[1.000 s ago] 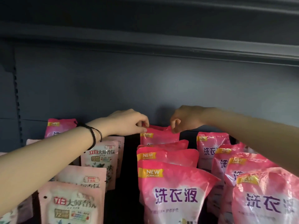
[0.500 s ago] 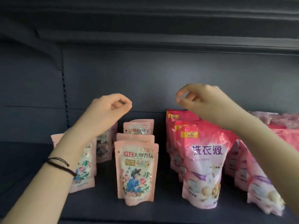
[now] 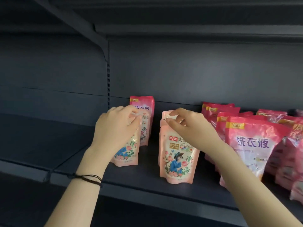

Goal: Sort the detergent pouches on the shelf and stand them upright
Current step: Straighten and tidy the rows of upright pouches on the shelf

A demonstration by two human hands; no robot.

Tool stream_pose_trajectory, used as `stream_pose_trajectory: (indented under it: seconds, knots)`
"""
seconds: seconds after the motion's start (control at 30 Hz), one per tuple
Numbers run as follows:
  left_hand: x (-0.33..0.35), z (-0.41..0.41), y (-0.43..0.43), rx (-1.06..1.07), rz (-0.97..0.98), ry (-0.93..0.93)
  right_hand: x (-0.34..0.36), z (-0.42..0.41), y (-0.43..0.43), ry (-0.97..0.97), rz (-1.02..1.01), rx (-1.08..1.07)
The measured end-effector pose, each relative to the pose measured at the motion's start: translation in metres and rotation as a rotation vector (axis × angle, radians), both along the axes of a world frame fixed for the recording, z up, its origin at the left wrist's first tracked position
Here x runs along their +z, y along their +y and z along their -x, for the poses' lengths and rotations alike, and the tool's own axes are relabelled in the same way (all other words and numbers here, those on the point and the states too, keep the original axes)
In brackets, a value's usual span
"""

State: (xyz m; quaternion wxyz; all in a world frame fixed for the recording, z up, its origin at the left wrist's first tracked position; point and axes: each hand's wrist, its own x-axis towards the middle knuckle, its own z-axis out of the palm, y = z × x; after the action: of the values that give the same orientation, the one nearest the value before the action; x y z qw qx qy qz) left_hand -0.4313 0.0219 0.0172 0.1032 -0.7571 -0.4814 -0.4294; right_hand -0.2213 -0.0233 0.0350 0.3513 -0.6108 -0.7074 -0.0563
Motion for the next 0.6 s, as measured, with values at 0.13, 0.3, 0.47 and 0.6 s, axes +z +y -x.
stream_pose_trajectory:
  seconds: [0.13,0.3,0.47,0.6]
  knots:
    - [0.012,0.036,0.038,0.015,-0.08,0.145,0.006,0.007,0.021,-0.118,-0.014,-0.103]
    - [0.023,0.068,0.09,-0.047,-0.14,0.285,0.018,0.024,0.054,-0.253,-0.015,-0.223]
    - [0.026,0.089,0.131,-0.104,-0.13,0.369,0.024,0.051,0.085,-0.324,0.045,-0.276]
    - [0.032,0.093,0.162,-0.131,-0.134,0.407,0.048,0.057,0.108,-0.482,0.122,-0.346]
